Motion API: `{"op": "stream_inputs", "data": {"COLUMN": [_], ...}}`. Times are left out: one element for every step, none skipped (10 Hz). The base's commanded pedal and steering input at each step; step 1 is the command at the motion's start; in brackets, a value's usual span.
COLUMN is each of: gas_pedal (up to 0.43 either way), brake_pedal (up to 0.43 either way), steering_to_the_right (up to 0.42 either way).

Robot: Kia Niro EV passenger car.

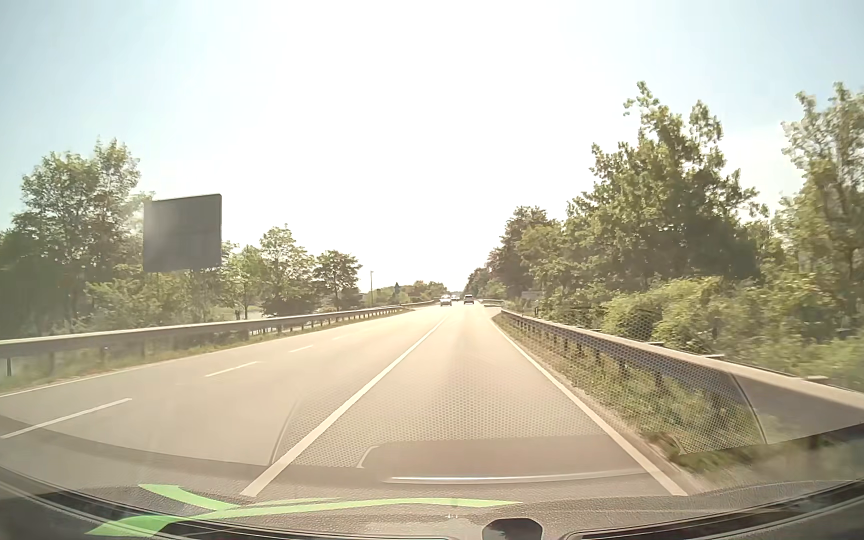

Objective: Follow the waypoints while adhering to traffic rules and regulations

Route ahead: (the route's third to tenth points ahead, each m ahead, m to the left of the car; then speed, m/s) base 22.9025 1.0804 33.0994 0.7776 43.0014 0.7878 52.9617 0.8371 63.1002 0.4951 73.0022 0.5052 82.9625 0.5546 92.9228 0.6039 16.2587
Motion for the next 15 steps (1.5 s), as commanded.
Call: {"op": "stream_inputs", "data": {"gas_pedal": [0.169,0.169,0.169,0.169,0.150,0.150,0.150,0.157,0.169,0.177,0.177,0.177,0.169,0.157,0.157], "brake_pedal": [0.000,0.000,0.000,0.000,0.000,0.000,0.000,0.000,0.000,0.000,0.000,0.000,0.000,0.000,0.000], "steering_to_the_right": [-0.003,-0.003,-0.003,-0.003,-0.003,-0.003,-0.003,-0.003,-0.003,-0.003,-0.004,-0.004,-0.004,-0.004,-0.004]}}
